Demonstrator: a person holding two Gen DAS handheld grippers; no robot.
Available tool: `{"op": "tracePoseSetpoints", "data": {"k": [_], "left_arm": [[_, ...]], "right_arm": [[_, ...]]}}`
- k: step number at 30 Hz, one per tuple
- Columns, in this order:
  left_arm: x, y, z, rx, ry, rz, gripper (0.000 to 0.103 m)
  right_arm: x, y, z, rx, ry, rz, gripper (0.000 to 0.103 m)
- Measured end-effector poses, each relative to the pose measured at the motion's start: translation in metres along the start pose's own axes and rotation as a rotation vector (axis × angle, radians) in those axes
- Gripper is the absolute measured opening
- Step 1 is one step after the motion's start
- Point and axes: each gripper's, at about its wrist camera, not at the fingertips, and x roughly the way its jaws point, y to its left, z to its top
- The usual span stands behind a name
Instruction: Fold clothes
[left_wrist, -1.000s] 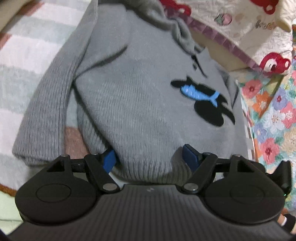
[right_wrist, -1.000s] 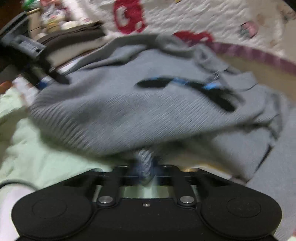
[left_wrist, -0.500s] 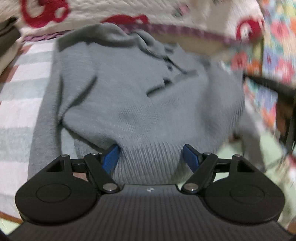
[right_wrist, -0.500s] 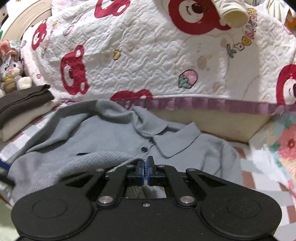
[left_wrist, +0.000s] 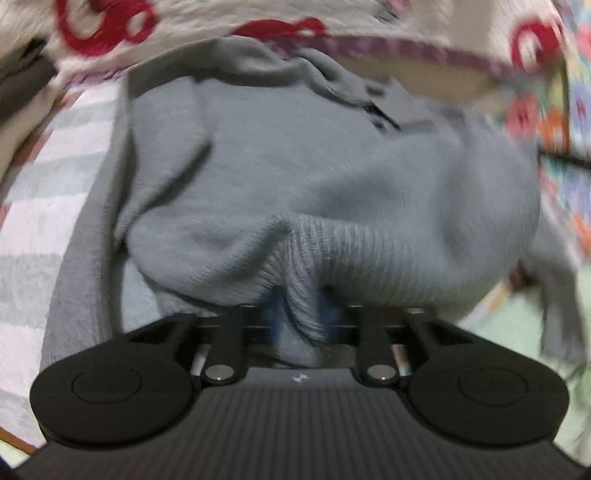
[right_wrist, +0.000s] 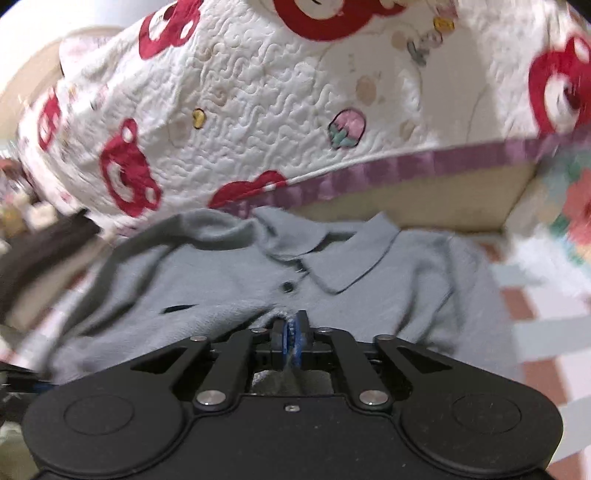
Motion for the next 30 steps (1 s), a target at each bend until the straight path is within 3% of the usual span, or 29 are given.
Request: {"op": "tracePoseSetpoints", "data": {"k": [2,7,10,13,14,15,16,18,21,22,23,25,30], "left_arm": [[-0.006,0.013,0.008,-0.068,-0.055,-0.021,0.013],[-0.012,0.031,0.016,-0.088,-0.185,0.032,0.011],[-0.012,0.037,0.018,-0.103,-0.256,0.079,0.010],[-0.014,0.040,0.023,-0.111,-0.266,0.081,0.010],[-0.015,0.042,0.024,-0.124,-0.257,0.062,0.010],[-0.016,0.043,0.024,-0.136,-0.247,0.047,0.011],[-0.018,0.044,0.024,-0.143,-0.237,0.043,0.011],[-0.021,0.047,0.023,-0.157,-0.216,0.036,0.011],[-0.035,0.051,0.021,-0.174,-0.166,0.016,0.018],[-0.039,0.052,0.019,-0.181,-0.145,0.006,0.028],[-0.043,0.053,0.017,-0.192,-0.122,-0.002,0.044],[-0.049,0.056,0.010,-0.222,-0.070,-0.017,0.062],[-0.035,0.058,-0.006,-0.309,0.047,-0.140,0.065]], "right_arm": [[0.002,0.002,-0.013,-0.017,0.029,-0.007,0.033],[0.014,0.005,-0.039,-0.026,0.093,0.010,0.044],[0.027,0.004,-0.052,-0.021,0.128,0.048,0.059],[0.045,0.000,-0.057,-0.012,0.174,0.063,0.060],[0.047,0.000,-0.055,-0.013,0.177,0.058,0.056],[0.046,0.003,-0.051,-0.028,0.172,0.049,0.031],[0.044,0.005,-0.048,-0.043,0.168,0.041,0.016],[0.034,0.002,-0.041,-0.047,0.140,-0.005,0.006],[0.015,-0.007,-0.033,-0.039,0.089,-0.086,0.002],[0.009,-0.011,-0.030,-0.036,0.072,-0.113,0.002],[0.002,-0.014,-0.027,-0.034,0.055,-0.140,0.002],[-0.010,-0.020,-0.021,-0.028,0.021,-0.194,0.002],[-0.038,-0.035,-0.011,-0.008,-0.048,-0.319,0.002]]}}
